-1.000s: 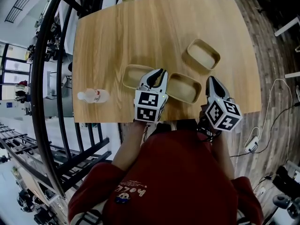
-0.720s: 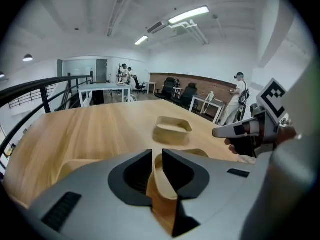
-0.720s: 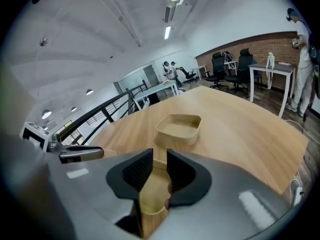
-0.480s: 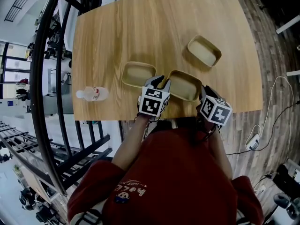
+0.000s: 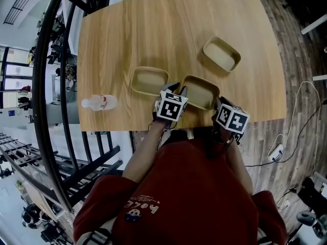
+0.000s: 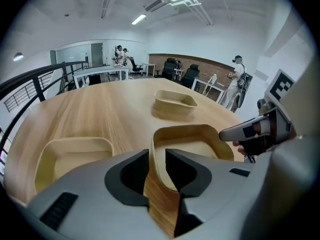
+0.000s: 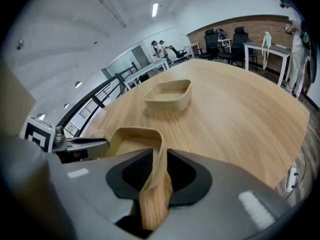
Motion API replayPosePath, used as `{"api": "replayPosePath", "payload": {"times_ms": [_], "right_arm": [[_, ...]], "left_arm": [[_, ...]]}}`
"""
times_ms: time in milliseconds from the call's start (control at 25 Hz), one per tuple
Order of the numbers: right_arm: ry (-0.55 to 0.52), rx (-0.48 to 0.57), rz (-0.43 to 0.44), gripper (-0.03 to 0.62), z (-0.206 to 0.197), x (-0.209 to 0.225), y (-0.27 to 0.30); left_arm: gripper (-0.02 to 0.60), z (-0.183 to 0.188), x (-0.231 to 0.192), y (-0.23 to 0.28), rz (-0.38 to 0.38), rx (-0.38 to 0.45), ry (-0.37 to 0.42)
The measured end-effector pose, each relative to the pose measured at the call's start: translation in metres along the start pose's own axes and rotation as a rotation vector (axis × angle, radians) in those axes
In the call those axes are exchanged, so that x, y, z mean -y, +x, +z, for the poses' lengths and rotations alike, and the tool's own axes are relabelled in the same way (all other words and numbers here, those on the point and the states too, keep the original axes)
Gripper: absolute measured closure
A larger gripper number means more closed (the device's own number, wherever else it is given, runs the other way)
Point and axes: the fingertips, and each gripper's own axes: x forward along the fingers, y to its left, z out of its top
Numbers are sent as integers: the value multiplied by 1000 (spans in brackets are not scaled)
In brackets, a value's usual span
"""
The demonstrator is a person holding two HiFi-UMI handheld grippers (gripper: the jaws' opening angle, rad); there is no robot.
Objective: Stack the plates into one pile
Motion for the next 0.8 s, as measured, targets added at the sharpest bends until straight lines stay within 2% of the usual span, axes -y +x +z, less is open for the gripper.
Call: {"api": "replayPosePath", "payload": {"times_ms": [200,400,520,800], "right_arm": [[21,-40,29,497,-11,-3,5],[18,-56,36,529,-13,-4,8],[15,-54,32,543,-12,-4,9],[-2,-38,24,556,-5,-5,5]], "left_arm": [[474,-7,-3,9,1,-27,-15],[485,-16,-2,17,-6,-58,-26],[529,-18,-2,18,-4,-56,-40],[532,-11,-1,13,5,-28,-56]]}}
